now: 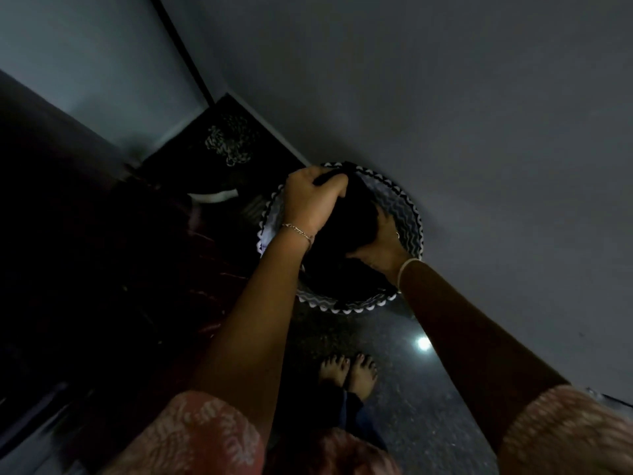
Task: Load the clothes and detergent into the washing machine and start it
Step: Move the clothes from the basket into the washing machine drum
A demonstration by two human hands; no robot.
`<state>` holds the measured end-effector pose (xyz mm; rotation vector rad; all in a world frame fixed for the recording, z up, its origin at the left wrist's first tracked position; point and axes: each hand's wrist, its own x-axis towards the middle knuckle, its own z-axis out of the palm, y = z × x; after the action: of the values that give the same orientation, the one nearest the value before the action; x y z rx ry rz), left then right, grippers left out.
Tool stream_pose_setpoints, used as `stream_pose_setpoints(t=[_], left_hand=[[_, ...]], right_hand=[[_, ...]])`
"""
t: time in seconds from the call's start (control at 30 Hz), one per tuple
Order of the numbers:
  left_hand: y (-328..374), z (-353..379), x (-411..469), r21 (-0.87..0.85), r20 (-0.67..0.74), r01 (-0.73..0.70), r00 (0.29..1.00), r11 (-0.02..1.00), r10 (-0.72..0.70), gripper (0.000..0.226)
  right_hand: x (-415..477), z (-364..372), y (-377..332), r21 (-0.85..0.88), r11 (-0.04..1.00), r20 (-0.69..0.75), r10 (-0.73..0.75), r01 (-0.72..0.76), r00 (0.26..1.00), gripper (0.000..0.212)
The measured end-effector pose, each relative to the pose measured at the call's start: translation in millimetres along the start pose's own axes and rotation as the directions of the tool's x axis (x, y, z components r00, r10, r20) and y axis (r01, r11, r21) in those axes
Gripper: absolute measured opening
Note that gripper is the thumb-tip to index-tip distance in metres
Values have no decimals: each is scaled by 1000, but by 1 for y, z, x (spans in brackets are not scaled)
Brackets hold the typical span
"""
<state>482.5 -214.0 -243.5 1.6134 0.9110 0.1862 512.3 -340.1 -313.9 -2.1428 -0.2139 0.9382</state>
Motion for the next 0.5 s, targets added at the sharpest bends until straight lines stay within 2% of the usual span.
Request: stream_pose_setpoints(t=[0.13, 0.2, 0.3, 0.33, 0.4, 0.5], left_hand=[[38, -13, -27, -125, 9, 12, 1000, 992, -11, 5], [56, -18, -44, -182, 28, -6, 1000, 983, 12, 7], [87, -28, -63, -239, 56, -90, 993, 967, 106, 27], [99, -32, -68, -257, 61, -113, 989, 960, 133, 33], [124, -40, -76, -307, 72, -136, 984, 942, 166, 38], [155, -50, -87, -375, 99, -157, 973, 914, 208, 37]], right_hand=[[-14, -11, -22, -83, 995, -7, -56, 55, 998, 143], [-28, -21, -34, -23, 999, -1, -37, 37, 999, 141], [-55, -34, -61, 173, 982, -38, -68, 74, 997, 136], [-64, -40, -71, 225, 964, -88, -121, 139, 989, 132], [-79, -50, -91, 269, 942, -138, -171, 203, 976, 108], [-96, -65, -117, 338, 894, -203, -236, 294, 950, 79]])
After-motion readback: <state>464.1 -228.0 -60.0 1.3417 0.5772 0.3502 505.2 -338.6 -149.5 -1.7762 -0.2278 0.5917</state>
